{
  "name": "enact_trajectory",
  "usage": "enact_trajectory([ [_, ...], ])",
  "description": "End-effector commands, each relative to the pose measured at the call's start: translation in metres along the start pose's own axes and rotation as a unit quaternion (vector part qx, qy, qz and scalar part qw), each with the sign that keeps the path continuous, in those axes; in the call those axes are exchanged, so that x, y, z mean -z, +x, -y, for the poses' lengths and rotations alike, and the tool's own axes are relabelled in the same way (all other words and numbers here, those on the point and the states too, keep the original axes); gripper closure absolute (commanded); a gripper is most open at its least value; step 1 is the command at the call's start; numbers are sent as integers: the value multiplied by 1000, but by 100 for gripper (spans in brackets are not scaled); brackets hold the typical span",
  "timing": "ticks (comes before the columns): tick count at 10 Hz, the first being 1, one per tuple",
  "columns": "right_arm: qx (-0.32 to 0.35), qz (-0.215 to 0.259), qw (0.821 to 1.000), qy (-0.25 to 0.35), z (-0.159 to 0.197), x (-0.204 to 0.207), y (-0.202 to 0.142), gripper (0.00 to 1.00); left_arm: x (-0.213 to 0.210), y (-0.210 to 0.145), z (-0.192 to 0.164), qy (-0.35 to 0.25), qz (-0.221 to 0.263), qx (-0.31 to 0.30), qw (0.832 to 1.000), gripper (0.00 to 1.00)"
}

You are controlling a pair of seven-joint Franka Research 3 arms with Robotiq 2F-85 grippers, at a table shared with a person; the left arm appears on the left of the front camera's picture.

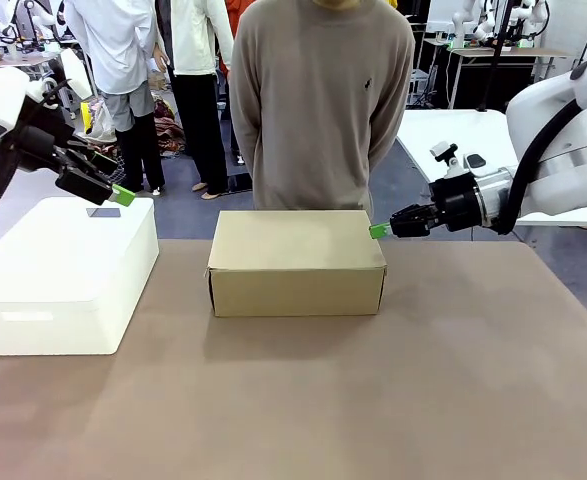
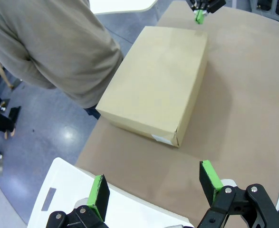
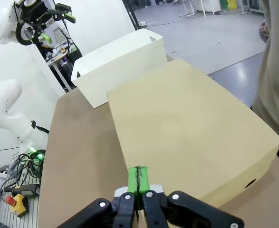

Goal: Pack the shoes into the box.
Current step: Press down on the lid of the Shoes Box.

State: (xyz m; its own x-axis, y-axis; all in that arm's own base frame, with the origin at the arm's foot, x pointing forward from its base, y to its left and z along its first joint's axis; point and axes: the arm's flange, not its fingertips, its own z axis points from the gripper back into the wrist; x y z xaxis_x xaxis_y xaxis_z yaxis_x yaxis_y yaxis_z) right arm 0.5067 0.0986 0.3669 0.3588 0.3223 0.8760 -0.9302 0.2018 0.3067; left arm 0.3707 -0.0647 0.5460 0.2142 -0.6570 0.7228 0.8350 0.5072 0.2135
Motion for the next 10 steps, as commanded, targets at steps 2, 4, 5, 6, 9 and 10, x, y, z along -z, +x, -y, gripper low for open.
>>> enact_trajectory([
  [2,-2,3,1000,1,2,-1,-3,100,0,-2,-1,-5,6,5,1000,0],
  [4,-2,3,1000,1,2,-1,-3,100,0,-2,-1,-5,6,5,1000,0],
  [5,3,0,1000,-1,2,0,-3,100,0,-2,-1,-5,6,5,1000,0],
  [6,17,-13,1000,-20,-4,-3,6,100,0,-2,-1,-5,6,5,1000,0],
  [9,32,-63,996,-50,-28,-15,28,100,0,-2,-1,-5,6,5,1000,0],
  [10,29,-79,995,-58,-37,-18,34,100,0,-2,-1,-5,6,5,1000,0],
])
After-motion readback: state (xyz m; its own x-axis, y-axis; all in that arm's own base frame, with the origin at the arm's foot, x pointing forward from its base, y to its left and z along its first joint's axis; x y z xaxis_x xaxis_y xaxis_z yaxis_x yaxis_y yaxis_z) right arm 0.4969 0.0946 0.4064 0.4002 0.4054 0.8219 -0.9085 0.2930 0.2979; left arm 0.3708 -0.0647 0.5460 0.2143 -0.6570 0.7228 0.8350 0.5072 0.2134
